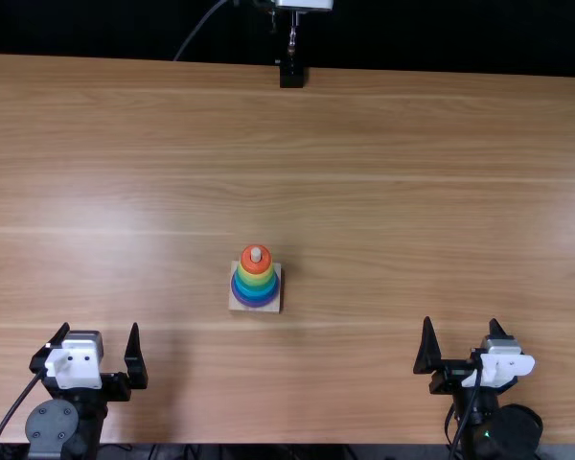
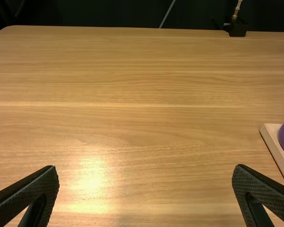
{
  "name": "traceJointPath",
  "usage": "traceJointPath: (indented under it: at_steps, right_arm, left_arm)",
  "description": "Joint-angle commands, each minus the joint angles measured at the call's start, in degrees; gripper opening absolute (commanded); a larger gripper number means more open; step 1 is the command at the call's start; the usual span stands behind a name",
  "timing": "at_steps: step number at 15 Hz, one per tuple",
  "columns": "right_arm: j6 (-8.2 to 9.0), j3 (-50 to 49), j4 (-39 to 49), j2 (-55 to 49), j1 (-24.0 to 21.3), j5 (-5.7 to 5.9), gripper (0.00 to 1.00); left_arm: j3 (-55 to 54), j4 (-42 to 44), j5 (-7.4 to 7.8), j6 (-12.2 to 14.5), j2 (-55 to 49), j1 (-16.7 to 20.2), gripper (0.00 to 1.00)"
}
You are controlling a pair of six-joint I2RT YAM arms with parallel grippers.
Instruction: Build the Hanoi tower: stack the rings onto the peg from bottom to top in this color order: purple, dark blue, light blue, dark green, light green, yellow, orange.
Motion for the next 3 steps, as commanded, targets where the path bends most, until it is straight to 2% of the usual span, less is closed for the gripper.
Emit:
traceJointPath:
  at_steps: [1,3]
  right_arm:
    - [-0.05,-3.4,-4.3,-0.7,-0.6,-1.84,1.0]
    - [-0.05,-3.4,-4.3,-0.7,-0.6,-1.84,1.0]
  left_arm:
    - [-6.4,-4.5,0.34,0.3,-0.7,0.0,1.0]
    - [-6.4,-4.5,0.24,0.3,-0.7,-0.1,1.0]
